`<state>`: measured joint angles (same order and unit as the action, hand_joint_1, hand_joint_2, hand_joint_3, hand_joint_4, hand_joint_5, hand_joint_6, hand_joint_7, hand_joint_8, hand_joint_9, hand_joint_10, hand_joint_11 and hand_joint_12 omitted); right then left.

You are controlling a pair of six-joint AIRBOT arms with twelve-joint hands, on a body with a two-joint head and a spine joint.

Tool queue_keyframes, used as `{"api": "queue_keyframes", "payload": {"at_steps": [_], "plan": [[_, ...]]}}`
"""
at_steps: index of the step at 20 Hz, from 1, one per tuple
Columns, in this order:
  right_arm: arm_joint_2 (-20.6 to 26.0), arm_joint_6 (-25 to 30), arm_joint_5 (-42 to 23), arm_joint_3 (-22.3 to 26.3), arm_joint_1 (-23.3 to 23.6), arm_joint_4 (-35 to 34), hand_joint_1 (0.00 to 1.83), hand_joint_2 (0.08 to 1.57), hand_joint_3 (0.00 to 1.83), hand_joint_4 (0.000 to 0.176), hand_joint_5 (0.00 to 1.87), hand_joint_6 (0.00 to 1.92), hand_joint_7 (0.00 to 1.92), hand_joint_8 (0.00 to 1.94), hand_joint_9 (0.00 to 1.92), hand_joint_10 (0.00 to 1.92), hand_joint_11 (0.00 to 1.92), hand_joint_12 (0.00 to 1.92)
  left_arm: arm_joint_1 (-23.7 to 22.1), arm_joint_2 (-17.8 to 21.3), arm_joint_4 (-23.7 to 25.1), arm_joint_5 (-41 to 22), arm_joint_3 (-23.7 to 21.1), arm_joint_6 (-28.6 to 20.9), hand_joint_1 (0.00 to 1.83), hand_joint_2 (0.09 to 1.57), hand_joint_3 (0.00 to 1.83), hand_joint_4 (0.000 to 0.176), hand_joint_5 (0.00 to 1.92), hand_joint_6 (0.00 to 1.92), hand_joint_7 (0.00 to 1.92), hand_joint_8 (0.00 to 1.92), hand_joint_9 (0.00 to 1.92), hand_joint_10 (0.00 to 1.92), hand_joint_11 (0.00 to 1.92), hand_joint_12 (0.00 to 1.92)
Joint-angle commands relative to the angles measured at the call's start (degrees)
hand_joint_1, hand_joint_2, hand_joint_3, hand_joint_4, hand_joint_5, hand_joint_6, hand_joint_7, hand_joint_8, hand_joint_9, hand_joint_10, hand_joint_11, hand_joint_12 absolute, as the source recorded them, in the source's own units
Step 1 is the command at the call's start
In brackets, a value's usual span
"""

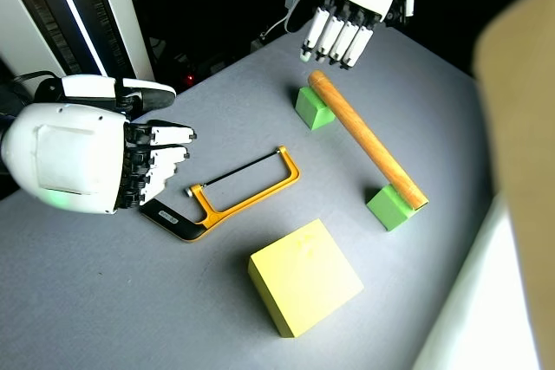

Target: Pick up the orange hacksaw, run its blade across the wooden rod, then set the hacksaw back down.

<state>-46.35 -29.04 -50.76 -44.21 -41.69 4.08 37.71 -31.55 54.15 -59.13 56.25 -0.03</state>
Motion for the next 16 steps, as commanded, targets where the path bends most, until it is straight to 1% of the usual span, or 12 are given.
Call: {"api": "queue_keyframes", "payload": {"at_steps": [1,2,3,4,5,6,7,9,13,16], "plan": [[0.28,1.15,-5.00,-0.66,0.96,2.96,0.48,1.45,0.00,0.000,1.26,1.92,1.48,1.94,1.70,1.92,1.90,1.92,-0.75,0.55,-4.34,-3.73,0.04,0.06,0.85,1.26,0.01,0.087,1.13,1.92,1.16,1.92,1.17,1.92,1.24,1.92],[0.19,2.31,-4.75,-2.41,1.85,8.76,0.54,1.45,0.00,0.076,1.26,1.92,1.48,1.94,1.70,1.92,1.91,1.92,-0.75,0.40,-4.31,-3.73,-0.01,0.06,0.87,1.27,0.01,0.084,1.15,1.92,1.18,1.92,1.19,1.92,1.26,1.92],[0.15,3.99,-4.52,-3.54,2.32,12.47,0.56,1.47,0.00,0.172,1.27,1.92,1.48,1.94,1.69,1.92,1.89,1.92,-0.75,0.05,-4.29,-3.73,0.57,0.06,0.88,1.30,0.01,0.073,1.17,1.92,1.21,1.92,1.23,1.92,1.29,1.92],[0.16,3.25,-5.09,-4.01,2.68,14.22,0.57,1.47,0.00,0.175,1.27,1.92,1.47,1.94,1.69,1.92,1.89,1.92,-0.72,-0.21,-4.28,-3.77,1.01,0.06,0.87,1.30,0.01,0.066,1.16,1.92,1.20,1.92,1.23,1.92,1.30,1.92],[0.14,2.50,-5.60,-4.32,3.06,15.57,0.57,1.47,0.00,0.175,1.27,1.92,1.47,1.94,1.69,1.92,1.89,1.92,-0.64,-0.29,-4.11,-3.90,1.21,0.06,0.87,1.30,0.01,0.066,1.16,1.92,1.20,1.92,1.23,1.92,1.30,1.92],[-0.02,2.45,-5.97,-4.81,3.72,17.48,0.58,1.47,0.00,0.176,1.27,1.92,1.47,1.94,1.68,1.92,1.88,1.92,-0.65,-0.36,-3.80,-4.28,1.44,0.06,0.88,1.28,0.00,0.055,1.15,1.92,1.21,1.92,1.22,1.92,1.29,1.92],[-0.22,3.21,-5.82,-5.23,4.47,18.84,0.58,1.47,0.00,0.176,1.27,1.92,1.47,1.94,1.68,1.92,1.88,1.92,-0.66,-0.38,-3.76,-4.62,1.53,0.06,0.88,1.28,0.00,0.055,1.15,1.92,1.21,1.92,1.22,1.92,1.29,1.92],[-0.43,2.82,-6.41,-6.01,5.23,19.39,0.57,1.47,0.00,0.176,1.26,1.92,1.45,1.94,1.65,1.92,1.84,1.92,-0.75,-0.62,-3.76,-4.72,1.92,0.06,0.87,1.27,0.00,0.046,1.14,1.92,1.20,1.92,1.22,1.92,1.29,1.92],[-0.49,2.46,-7.51,-6.99,5.57,19.39,0.62,1.45,0.00,0.176,1.23,1.92,1.43,1.94,1.63,1.92,1.83,1.92,-0.43,-0.54,-3.76,-5.25,1.98,0.06,0.86,1.27,0.00,0.042,1.13,1.92,1.19,1.92,1.20,1.92,1.28,1.92],[-0.52,1.71,-7.99,-7.08,5.58,19.39,0.60,1.45,0.00,0.176,1.22,1.92,1.41,1.94,1.61,1.92,1.80,1.92,-0.31,-0.19,-3.76,-5.27,1.30,0.06,0.86,1.29,0.01,0.042,1.11,1.92,1.17,1.92,1.19,1.92,1.26,1.92]]}}
